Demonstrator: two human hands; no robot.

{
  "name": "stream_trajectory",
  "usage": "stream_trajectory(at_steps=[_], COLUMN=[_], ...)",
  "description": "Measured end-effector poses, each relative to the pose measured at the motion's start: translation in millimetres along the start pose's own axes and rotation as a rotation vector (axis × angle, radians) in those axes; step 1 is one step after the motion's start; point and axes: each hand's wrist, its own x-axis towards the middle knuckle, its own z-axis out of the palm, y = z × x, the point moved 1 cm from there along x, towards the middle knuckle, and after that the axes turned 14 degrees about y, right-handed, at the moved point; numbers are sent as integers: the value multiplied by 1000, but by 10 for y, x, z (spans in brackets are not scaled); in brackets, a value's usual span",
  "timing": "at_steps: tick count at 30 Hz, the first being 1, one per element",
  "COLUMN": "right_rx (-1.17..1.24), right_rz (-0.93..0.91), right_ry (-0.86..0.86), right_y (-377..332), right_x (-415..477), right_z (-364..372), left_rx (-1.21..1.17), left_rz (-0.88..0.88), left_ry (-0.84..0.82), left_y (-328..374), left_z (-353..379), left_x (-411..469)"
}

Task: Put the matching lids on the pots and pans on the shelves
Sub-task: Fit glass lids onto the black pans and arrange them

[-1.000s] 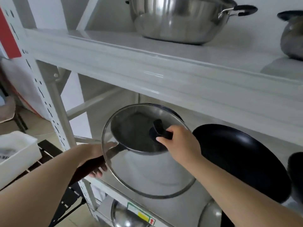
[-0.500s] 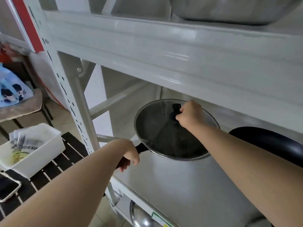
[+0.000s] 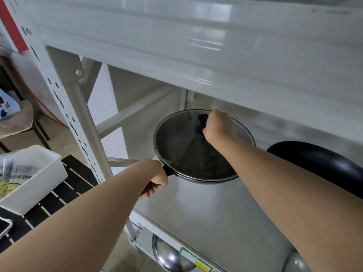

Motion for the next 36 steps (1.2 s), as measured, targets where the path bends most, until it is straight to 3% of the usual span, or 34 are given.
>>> stream_trajectory(at_steps=[3, 6, 8, 12, 17, 23, 30, 33, 36], right_rx=[28, 33, 89, 286, 262, 58, -70, -275, -481], right_rz=[-38, -74, -56, 13, 99, 216, 297, 61, -202], right_ry=[-76, -116, -58, -26, 11, 98, 98, 95, 10], right_y=[3, 85, 181, 422, 1007, 1877, 2527, 2586, 2578], right_x=[36, -13, -120, -400, -686, -1101, -1723, -2081, -2371], right_z=[-29, -201, -326, -525, -891, -1288, -1601, -1681, -1664], left_rx=[142, 644, 844, 956, 724, 79, 34, 29, -114], left_rz=[30, 225, 340, 505, 658, 624, 690, 670, 533], left_ry=[12, 238, 366, 549, 522, -14, 4, 90, 91], left_y=[95, 247, 383, 696, 1174, 1667, 1579, 1506, 1443], left_z=[-34, -89, -64, 57, 328, 1183, 2007, 2158, 2183], left_x=[-19, -171, -302, -563, -1059, -1592, -2191, -2282, -2372])
